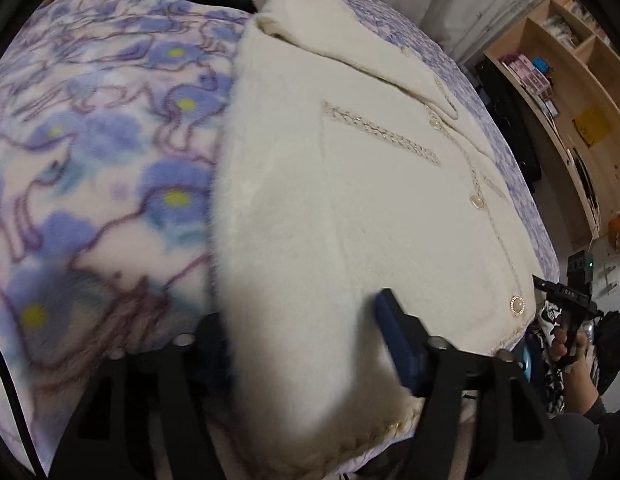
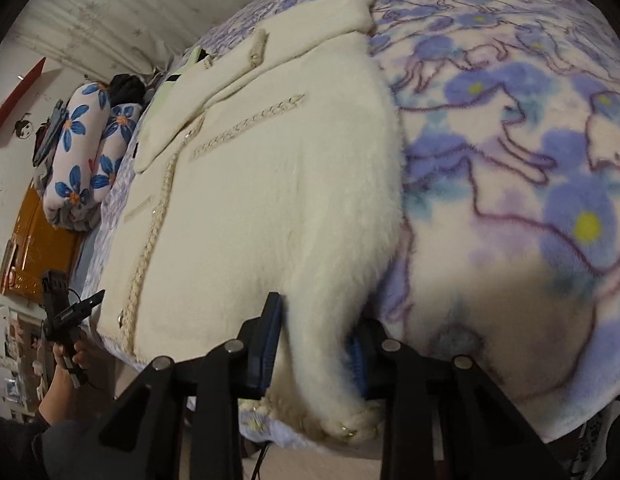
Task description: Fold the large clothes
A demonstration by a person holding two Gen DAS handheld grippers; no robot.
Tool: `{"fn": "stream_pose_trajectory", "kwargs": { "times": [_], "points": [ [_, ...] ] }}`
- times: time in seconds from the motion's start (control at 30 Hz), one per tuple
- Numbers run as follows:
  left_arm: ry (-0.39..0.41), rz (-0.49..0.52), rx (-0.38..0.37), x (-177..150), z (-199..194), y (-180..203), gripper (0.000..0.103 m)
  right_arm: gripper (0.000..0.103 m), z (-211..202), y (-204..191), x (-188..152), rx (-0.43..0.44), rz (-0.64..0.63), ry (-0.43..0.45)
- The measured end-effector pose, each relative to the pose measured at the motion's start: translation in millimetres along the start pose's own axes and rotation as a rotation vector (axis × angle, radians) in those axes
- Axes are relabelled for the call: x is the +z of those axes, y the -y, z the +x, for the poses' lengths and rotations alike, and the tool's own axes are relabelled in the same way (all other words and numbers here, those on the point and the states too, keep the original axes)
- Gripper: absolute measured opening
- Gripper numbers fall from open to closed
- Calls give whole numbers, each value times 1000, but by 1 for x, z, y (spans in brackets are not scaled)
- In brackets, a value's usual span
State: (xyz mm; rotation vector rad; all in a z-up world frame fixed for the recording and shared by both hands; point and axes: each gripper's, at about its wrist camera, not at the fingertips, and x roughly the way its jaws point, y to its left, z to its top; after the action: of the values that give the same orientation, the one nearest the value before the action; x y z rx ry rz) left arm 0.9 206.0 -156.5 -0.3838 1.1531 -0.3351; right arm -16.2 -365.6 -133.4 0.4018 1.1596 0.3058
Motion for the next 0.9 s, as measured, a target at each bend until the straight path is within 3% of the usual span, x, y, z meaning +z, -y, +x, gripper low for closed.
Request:
{"fn": "stream_pose_trajectory", "kwargs": {
  "times": [0.07,0.13,0.17,0.2,0.27,0.37,0.53,0.7,0.9],
  "points": [
    [-9,34,44,2,8,12,78,20,0,-9,-1,-29,-22,12],
    [3,64,114,3,13,26,72,15,-2,-18,-1,-65,-36,23],
    [30,61,134,3,11,29,37,15,-4,-23,-2,-88,-43,30],
    [48,33,109,5,8,30,9,14,-6,-27,-2,-105,-49,38],
    [63,-29,122,6,5,34,9,13,-11,-33,-2,-125,-58,54],
    [112,-8,184,2,-4,49,8,12,-28,-43,-4,-143,-83,103],
    [176,-66,134,-6,-36,51,7,11,-56,-50,-6,-124,-90,147],
    [167,-41,124,-19,-55,64,7,11,-69,-64,-18,-136,-132,136],
    [118,-105,84,-55,-82,59,7,11,-91,-73,-42,-109,-132,114]
  ]
}}
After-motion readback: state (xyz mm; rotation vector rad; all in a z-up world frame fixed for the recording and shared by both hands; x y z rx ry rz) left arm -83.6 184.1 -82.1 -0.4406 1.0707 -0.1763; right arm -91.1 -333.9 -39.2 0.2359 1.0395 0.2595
